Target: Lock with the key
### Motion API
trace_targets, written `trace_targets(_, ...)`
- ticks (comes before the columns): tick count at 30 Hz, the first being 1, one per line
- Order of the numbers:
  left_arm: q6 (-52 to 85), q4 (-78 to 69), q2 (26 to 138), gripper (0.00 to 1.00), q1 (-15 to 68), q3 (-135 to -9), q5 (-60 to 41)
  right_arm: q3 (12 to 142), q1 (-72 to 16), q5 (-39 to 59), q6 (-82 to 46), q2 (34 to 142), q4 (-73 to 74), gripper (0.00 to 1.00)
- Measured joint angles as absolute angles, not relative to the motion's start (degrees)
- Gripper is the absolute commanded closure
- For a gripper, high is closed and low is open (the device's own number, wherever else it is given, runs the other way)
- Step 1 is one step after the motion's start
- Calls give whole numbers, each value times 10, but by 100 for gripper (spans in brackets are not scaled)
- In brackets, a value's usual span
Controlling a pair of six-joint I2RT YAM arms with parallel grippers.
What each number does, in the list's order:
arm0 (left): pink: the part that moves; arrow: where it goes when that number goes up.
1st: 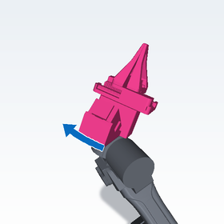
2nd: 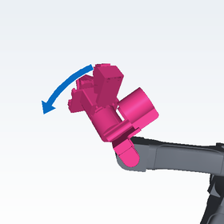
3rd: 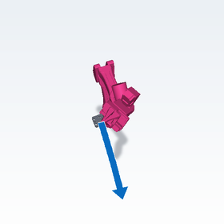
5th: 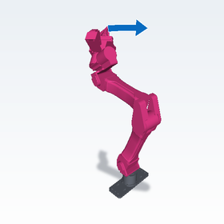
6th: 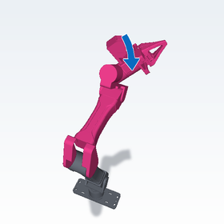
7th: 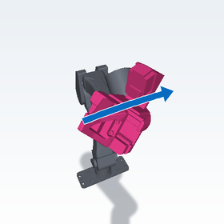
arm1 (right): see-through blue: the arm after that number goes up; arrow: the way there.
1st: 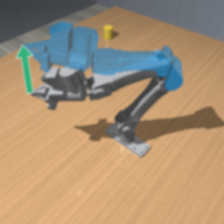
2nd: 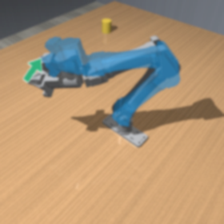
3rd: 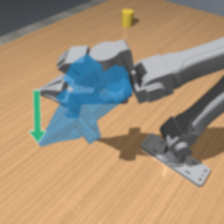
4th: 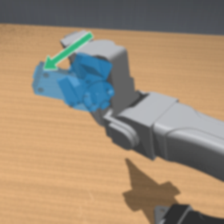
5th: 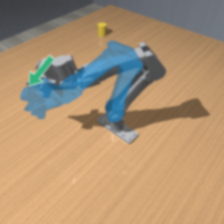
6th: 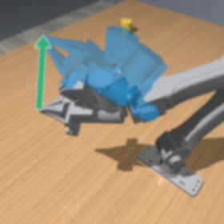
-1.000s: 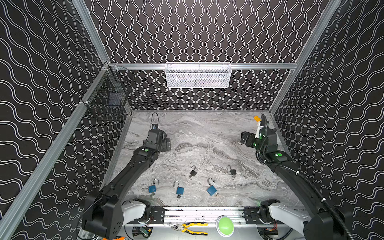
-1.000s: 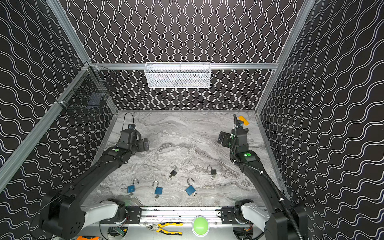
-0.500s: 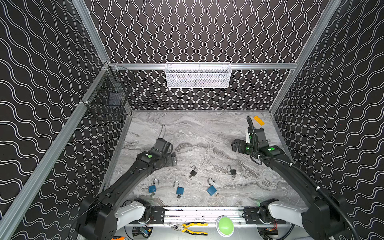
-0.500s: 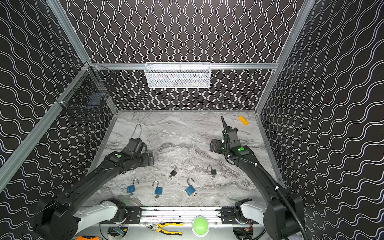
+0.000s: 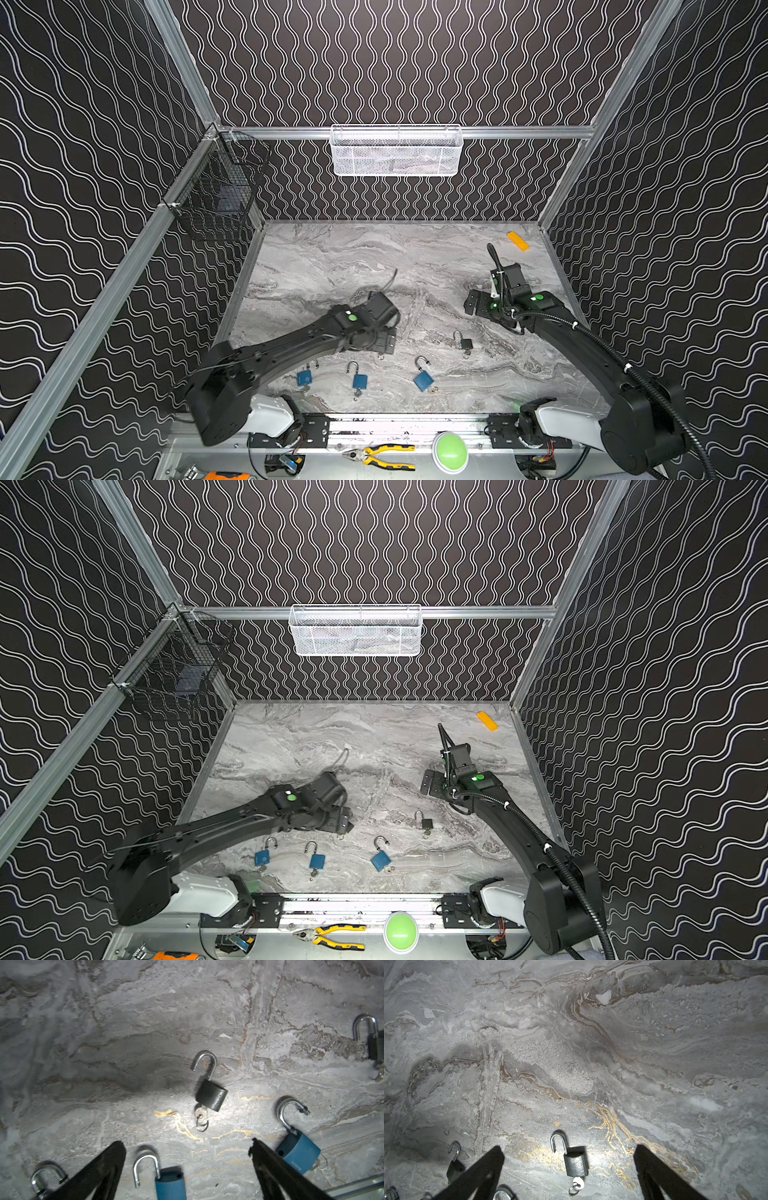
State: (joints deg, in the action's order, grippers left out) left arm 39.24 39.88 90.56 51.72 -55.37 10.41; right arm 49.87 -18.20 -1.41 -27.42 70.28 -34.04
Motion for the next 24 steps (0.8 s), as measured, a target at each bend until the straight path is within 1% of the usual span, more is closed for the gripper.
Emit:
trace_targets(4,392,397,961,6,537,-573,104,490,-179,2,-277,688,-341,0)
trace_targets(9,383,401,1009,10,540,-601,103,480,-173,34,-278,671,-341,0)
trace_targets(15,353,401,1059,16,540,-626,103,470,-156,80,-278,650,-341,0)
trace_targets(24,312,400,1107,24,540,-639,105,452,-126,119,-278,625,-338,0)
